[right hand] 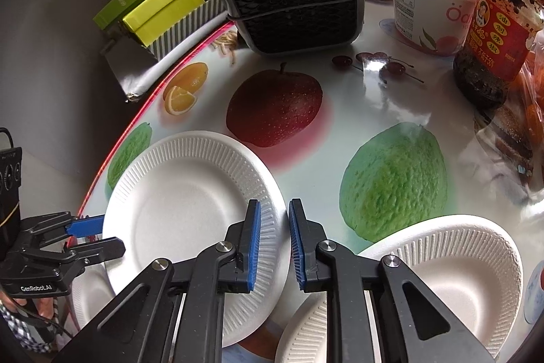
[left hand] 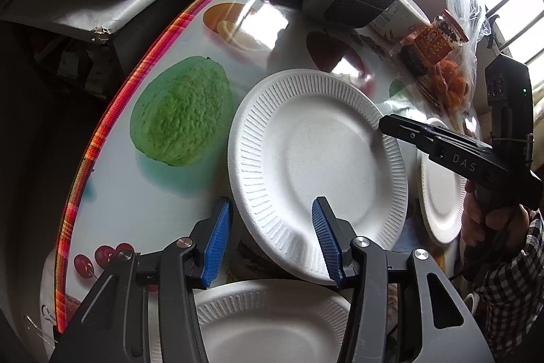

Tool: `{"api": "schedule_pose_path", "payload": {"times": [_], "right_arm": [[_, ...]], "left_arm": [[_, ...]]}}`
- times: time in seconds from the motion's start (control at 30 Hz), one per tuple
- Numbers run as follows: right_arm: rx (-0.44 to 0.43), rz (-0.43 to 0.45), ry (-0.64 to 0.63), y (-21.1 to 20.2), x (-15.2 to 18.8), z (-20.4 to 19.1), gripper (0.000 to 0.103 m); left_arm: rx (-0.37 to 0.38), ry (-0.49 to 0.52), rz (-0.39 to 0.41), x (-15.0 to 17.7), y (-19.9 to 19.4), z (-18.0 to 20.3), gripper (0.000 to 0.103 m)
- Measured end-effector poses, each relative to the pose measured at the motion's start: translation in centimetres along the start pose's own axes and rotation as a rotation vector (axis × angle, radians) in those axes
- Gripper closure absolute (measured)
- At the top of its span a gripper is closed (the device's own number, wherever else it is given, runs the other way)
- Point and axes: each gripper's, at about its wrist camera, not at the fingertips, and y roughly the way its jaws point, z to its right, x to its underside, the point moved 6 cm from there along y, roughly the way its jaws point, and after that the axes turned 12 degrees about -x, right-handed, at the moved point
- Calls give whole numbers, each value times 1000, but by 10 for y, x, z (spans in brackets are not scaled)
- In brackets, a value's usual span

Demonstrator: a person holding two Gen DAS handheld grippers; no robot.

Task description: Organize plates and bowls

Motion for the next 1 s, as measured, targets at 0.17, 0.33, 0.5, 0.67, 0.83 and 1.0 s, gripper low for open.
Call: {"api": "schedule_pose_path", "payload": {"times": [0.17, 0.33, 0.5, 0.67, 0.83, 1.0], "right_arm": [[27, -6, -9, 1, 0, -2, 87], [35, -8, -6, 2, 1, -1, 87], [40, -9, -10, 3, 1, 0, 87], [39, -8, -1, 4, 1, 1, 87], [34, -11, 0, 3, 2, -1, 87], [29, -7, 13, 2, 4, -1, 87]], "left_arm": [[11, -29, 3, -1, -2, -7, 53], [33, -87, 40, 0, -16, -23, 53], [82, -176, 6, 1, -14, -43, 53], [130, -183, -24, 7, -10, -36, 53], [123, -160, -8, 9, -13, -28, 63], [109, -167, 19, 5, -16, -27, 73]]}}
